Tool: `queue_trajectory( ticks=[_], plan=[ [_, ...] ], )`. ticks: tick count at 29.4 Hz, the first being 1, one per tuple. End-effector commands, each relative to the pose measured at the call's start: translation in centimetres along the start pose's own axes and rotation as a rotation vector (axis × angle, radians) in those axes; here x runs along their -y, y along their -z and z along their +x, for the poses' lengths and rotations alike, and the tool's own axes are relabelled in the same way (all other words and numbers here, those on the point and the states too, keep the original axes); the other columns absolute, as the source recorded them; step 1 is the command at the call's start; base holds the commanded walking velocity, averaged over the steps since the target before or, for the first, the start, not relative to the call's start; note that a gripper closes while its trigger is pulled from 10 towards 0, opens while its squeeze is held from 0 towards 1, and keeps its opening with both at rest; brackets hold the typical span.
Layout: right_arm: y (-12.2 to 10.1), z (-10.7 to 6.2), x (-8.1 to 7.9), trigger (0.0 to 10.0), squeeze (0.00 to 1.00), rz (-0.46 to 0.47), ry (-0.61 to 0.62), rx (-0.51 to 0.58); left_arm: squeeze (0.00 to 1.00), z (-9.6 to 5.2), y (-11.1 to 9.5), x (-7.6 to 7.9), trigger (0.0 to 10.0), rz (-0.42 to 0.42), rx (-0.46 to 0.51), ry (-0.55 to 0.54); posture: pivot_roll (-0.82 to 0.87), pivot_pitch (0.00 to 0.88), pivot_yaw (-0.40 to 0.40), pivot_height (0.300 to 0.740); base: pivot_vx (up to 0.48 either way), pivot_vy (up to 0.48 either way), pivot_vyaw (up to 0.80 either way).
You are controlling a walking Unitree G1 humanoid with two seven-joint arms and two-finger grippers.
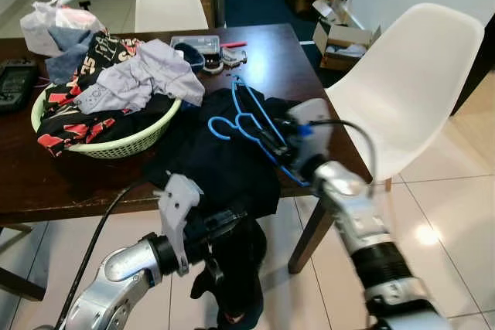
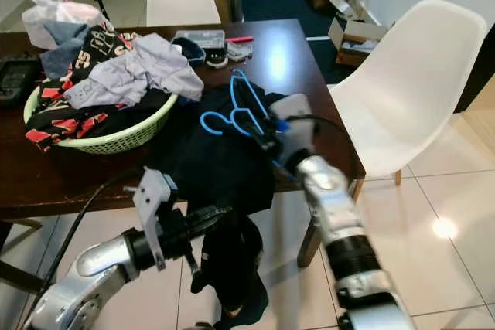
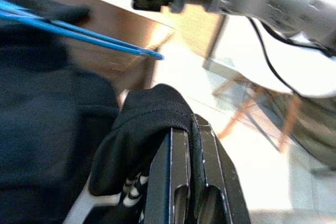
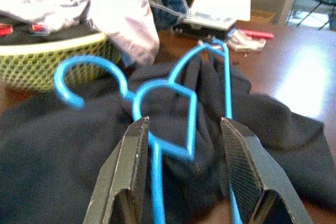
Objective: Hang hanger
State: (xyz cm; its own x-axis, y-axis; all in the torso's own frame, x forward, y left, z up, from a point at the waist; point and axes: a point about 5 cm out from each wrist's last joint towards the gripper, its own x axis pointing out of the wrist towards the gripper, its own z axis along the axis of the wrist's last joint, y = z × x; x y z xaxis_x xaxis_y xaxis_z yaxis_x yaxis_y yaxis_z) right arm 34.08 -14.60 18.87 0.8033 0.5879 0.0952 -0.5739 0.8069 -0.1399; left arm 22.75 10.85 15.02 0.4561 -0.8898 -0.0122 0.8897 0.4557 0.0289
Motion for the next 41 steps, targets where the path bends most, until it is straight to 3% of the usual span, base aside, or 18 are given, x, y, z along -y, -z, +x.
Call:
queue_trajectory(
  ticks=[1,5,6,7,8,11,13,15,17,20,23,24,26,31,32,35,36,41],
  plan=[
    [-0.1,-1.2,-0.5,10.0,0.0,0.02,-0.115,0.004,0.0,-0.3,-0.2,1.2,10.0,0.002,-0.036,0.115,0.04,0.15,0.013,0.74,0.0,0.0,0.0],
    [-1.3,-3.8,-0.3,10.0,0.0,0.033,-0.24,0.049,0.0,-0.9,-1.1,2.5,10.0,0.015,-0.085,0.28,0.04,0.144,0.022,0.74,0.0,0.0,0.0],
    [-4.0,-6.4,0.2,10.0,0.0,0.117,-0.343,0.202,0.0,-1.7,-2.9,3.1,10.0,0.055,-0.102,0.432,0.04,0.137,0.026,0.74,0.0,0.0,0.0],
    [-4.0,-6.4,0.2,10.0,0.0,0.117,-0.343,0.202,0.0,-1.7,-2.9,3.1,10.0,0.055,-0.102,0.432,0.04,0.137,0.026,0.74,0.0,0.0,0.0],
    [-6.8,-8.5,1.1,10.0,0.0,0.193,-0.393,0.404,0.0,-2.1,-5.0,2.6,10.0,0.125,-0.091,0.501,0.03,0.129,0.032,0.74,0.0,0.0,0.0],
    [-7.6,-9.4,1.6,10.0,0.0,0.2,-0.4,0.473,0.0,-2.2,-6.3,1.4,10.0,0.214,-0.079,0.474,0.03,0.126,0.031,0.74,0.0,0.0,0.0],
    [-7.7,-11.1,1.6,10.0,0.0,0.186,-0.457,0.485,0.0,-2.4,-10.1,-2.3,10.0,0.423,-0.046,0.361,0.04,0.116,0.027,0.74,0.0,0.0,0.0],
    [-7.7,-11.1,1.6,10.0,0.0,0.186,-0.457,0.485,0.0,-2.4,-10.1,-2.3,10.0,0.423,-0.046,0.361,0.04,0.116,0.027,0.74,0.0,0.0,0.0],
    [-7.3,-12.0,1.2,10.0,0.0,0.184,-0.521,0.444,0.0,-2.9,-13.7,-4.4,10.0,0.561,-0.004,0.294,0.03,0.114,0.03,0.74,0.0,0.0,0.0],
    [-7.3,-12.4,0.9,10.0,0.0,0.201,-0.552,0.441,0.0,-3.1,-15.8,-4.9,10.0,0.625,0.038,0.276,0.03,0.112,0.036,0.74,0.0,0.0,0.0],
    [-6.9,-12.7,-0.4,10.0,0.0,0.207,-0.628,0.362,0.0,-3.3,-20.1,-4.9,10.0,0.709,0.179,0.278,0.03,0.109,0.041,0.74,0.0,0.0,0.0],
    [-6.9,-12.7,-0.4,10.0,0.0,0.207,-0.628,0.362,0.0,-3.3,-20.1,-4.9,10.0,0.709,0.179,0.278,0.03,0.109,0.041,0.74,0.0,0.0,0.0],
    [-5.9,-11.5,-2.7,10.0,0.0,0.161,-0.682,0.226,0.0,-3.3,-22.7,-3.7,10.0,0.699,0.329,0.373,0.04,0.11,0.047,0.74,0.0,0.0,0.0],
    [-6.4,-9.6,-4.8,10.0,0.0,0.138,-0.718,0.26,0.0,-2.9,-23.3,-2.7,10.0,0.646,0.393,0.508,0.04,0.109,0.049,0.74,0.0,0.0,0.0],
    [-7.1,-9.1,-5.2,10.0,0.0,0.166,-0.719,0.326,0.0,-2.6,-23.2,-2.5,10.0,0.634,0.379,0.556,0.05,0.106,0.051,0.74,0.0,0.0,0.0],
    [-7.1,-9.1,-5.2,10.0,0.0,0.166,-0.719,0.326,0.0,-2.6,-23.2,-2.5,10.0,0.634,0.379,0.556,0.05,0.106,0.051,0.74,0.0,0.0,0.0],
    [-8.0,-9.2,-4.4,10.0,0.0,0.265,-0.693,0.475,0.0,-2.4,-23.0,-2.6,10.0,0.632,0.339,0.583,0.05,0.108,0.054,0.74,0.0,0.0,0.0],
    [-8.6,-11.3,-2.8,10.0,0.0,0.341,-0.666,0.604,0.0,-3.2,-22.9,-3.2,10.0,0.631,0.289,0.572,0.05,0.113,0.057,0.74,0.0,0.0,-0.22]
  ],
)
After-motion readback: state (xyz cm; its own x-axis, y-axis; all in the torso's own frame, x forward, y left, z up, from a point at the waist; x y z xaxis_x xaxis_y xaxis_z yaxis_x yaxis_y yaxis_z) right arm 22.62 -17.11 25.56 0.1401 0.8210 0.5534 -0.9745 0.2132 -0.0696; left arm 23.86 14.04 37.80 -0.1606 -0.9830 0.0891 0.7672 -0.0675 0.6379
